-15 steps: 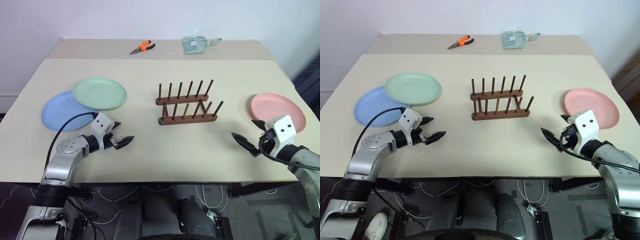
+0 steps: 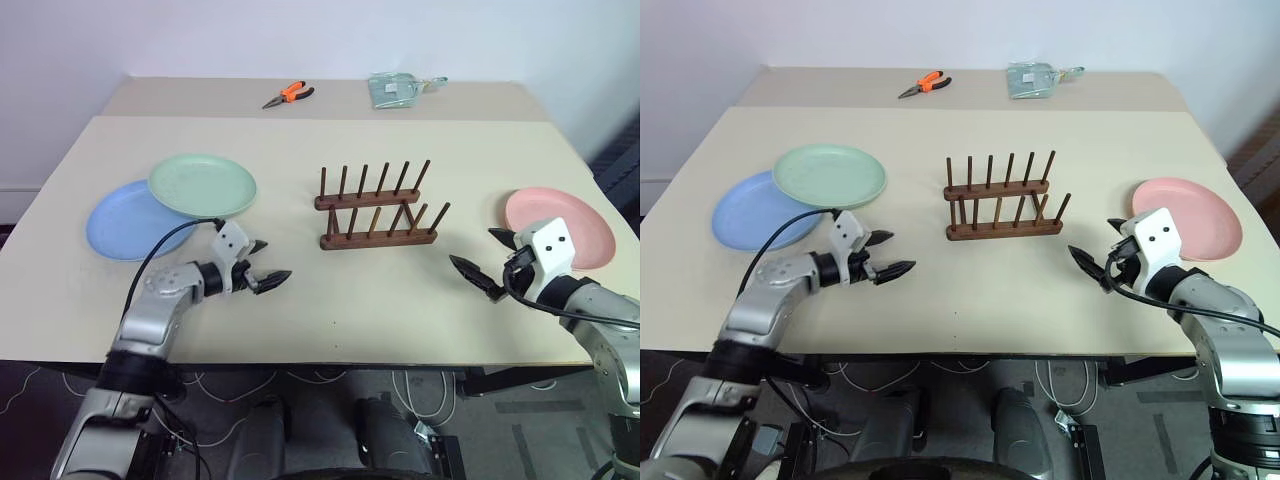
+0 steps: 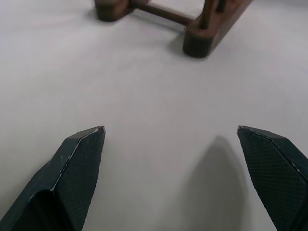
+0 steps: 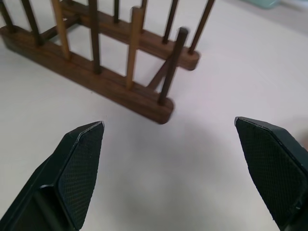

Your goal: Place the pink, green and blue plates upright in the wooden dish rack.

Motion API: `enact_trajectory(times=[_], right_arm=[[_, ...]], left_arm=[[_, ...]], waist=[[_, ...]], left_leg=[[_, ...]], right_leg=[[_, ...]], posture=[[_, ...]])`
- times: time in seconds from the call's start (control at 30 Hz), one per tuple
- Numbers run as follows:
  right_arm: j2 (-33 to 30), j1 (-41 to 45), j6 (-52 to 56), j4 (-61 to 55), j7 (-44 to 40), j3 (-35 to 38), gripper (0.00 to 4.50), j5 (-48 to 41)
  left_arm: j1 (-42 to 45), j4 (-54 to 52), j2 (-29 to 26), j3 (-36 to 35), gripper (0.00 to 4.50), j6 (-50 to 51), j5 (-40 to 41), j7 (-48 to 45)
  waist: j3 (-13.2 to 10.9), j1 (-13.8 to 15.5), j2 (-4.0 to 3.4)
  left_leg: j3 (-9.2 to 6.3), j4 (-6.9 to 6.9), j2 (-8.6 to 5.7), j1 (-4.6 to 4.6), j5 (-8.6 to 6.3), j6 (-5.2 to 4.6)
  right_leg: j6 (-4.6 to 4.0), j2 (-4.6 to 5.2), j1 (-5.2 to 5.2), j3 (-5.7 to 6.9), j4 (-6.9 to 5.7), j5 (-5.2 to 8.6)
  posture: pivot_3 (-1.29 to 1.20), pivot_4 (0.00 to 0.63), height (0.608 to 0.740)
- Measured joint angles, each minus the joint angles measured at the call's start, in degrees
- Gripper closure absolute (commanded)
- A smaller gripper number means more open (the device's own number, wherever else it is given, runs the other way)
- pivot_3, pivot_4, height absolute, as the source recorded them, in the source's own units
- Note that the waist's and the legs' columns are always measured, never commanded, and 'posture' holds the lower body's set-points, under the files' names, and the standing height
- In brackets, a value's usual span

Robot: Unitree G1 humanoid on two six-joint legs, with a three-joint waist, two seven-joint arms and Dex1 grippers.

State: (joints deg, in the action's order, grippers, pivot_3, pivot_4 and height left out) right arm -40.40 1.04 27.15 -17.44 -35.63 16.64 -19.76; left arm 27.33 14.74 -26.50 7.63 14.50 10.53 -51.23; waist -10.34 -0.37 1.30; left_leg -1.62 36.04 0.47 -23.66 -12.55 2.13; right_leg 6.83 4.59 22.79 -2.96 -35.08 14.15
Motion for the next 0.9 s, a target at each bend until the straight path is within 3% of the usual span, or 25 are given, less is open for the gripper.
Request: enact_trajectory(times=[0.17,0.37,0.47,0.67,0.9], right_arm=[[1.31,-2.25,-0.05,-3.42,3.45,0.65,0.04,1.41],[3.47,-8.63,0.19,-9.35,7.13,2.83,0.04,1.68],[4.07,-11.66,0.66,-12.52,8.48,4.82,0.0,1.66],[4.53,-14.0,1.21,-14.52,9.62,5.87,0.0,1.67],[4.49,-13.48,1.21,-14.39,9.89,5.46,0.0,2.28]], left_arm=[[11.08,15.58,7.13,4.88,0.0,-6.47,-2.93,-4.52],[22.91,36.2,14.2,6.39,0.0,-16.72,-8.57,-2.89],[25.61,42.09,15.64,6.1,0.8,-20.11,-9.42,-3.03],[26.49,45.93,16.45,4.93,3.62,-24.29,-9.99,-5.3],[24.85,43.81,14.35,4.56,3.72,-26.38,-10.22,-11.96]], waist=[[0.0,-0.11,0.01],[0.01,-0.06,0.03],[0.03,-0.07,0.04],[0.04,-0.27,0.06],[0.04,-0.24,0.05]], left_leg=[[-0.04,0.01,-0.03,-0.17,0.0,-0.01],[-0.07,0.08,-0.06,-0.21,0.0,-0.03],[-0.07,0.08,-0.07,-0.21,0.0,-0.03],[-0.08,0.08,-0.07,-0.16,0.0,-0.03],[-0.09,0.05,-0.06,-0.16,0.0,-0.03]], right_leg=[[0.07,-0.03,0.12,0.02,0.0,0.01],[0.13,-0.04,0.12,0.04,-0.02,0.01],[0.14,-0.03,0.09,0.04,-0.01,0.02],[0.14,-0.03,0.07,0.04,-0.03,0.02],[0.13,-0.04,0.08,0.04,-0.04,0.02]], posture=[[0.0,0.15,0.732],[0.0,0.15,0.732],[0.0,0.15,0.732],[0.0,0.15,0.732],[0.0,0.15,0.732]])
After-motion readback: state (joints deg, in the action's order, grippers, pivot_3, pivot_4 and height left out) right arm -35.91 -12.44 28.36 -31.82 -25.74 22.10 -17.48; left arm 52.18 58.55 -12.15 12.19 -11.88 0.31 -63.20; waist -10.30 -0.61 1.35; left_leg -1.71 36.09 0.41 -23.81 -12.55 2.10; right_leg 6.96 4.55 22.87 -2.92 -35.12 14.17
